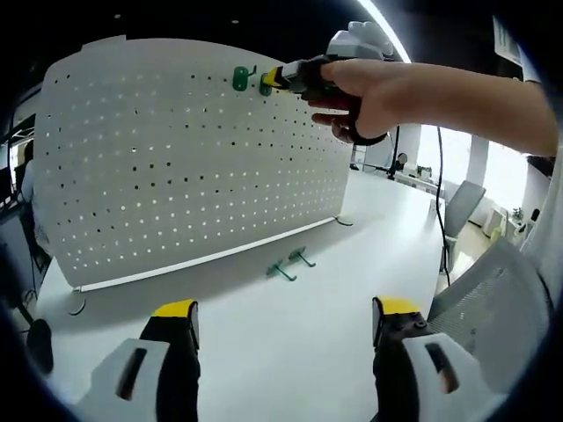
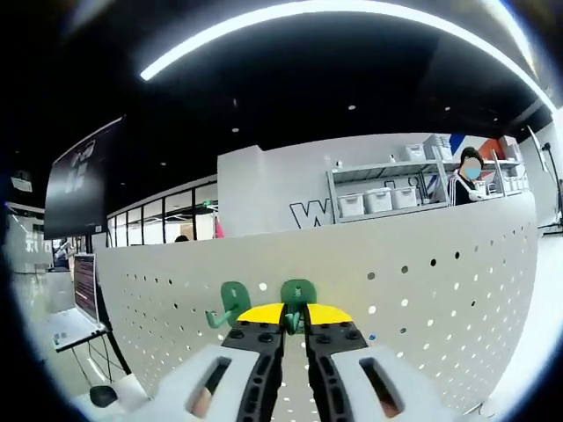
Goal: Insert the hook assembly into the mounting plate slot until the hook locks in place.
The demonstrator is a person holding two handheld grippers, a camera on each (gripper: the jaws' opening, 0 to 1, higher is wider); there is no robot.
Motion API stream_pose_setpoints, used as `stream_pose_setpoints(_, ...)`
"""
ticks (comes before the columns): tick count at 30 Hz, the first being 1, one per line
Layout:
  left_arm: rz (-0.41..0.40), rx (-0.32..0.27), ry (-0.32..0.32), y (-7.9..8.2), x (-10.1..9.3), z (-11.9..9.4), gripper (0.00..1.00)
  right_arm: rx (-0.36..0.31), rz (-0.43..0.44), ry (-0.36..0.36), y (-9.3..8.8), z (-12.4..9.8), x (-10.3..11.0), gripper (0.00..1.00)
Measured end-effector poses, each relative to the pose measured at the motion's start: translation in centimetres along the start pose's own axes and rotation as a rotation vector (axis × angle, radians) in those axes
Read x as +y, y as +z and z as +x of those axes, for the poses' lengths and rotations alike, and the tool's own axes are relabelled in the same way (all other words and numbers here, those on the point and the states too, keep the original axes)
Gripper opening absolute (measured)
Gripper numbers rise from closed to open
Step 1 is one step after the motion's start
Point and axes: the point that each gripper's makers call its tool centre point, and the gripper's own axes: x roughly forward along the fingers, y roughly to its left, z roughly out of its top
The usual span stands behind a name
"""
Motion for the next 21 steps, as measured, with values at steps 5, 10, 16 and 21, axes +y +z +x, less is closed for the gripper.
stream_pose_setpoints(5, -0.002, 0.002, 0.005, -0.1, 0.1, 0.0, 0.83, 0.02, 0.023, 0.065, -0.2, -0.4, 0.7, 0.14)
stream_pose_setpoints(10, 0.006, 0.005, -0.001, -0.1, -0.2, 0.0, 0.82, 0.028, -0.023, 0.101, -0.5, -1.1, 1.0, 0.24)
stream_pose_setpoints(16, -0.001, 0.001, 0.002, -0.1, -0.1, -0.1, 0.82, 0.056, -0.088, 0.156, -0.9, -1.8, 1.7, 0.36)
stream_pose_setpoints(21, 0.001, 0.004, 0.001, -0.2, -0.1, -0.1, 0.82, 0.071, -0.121, 0.201, -1.4, -2.3, 2.3, 0.44)
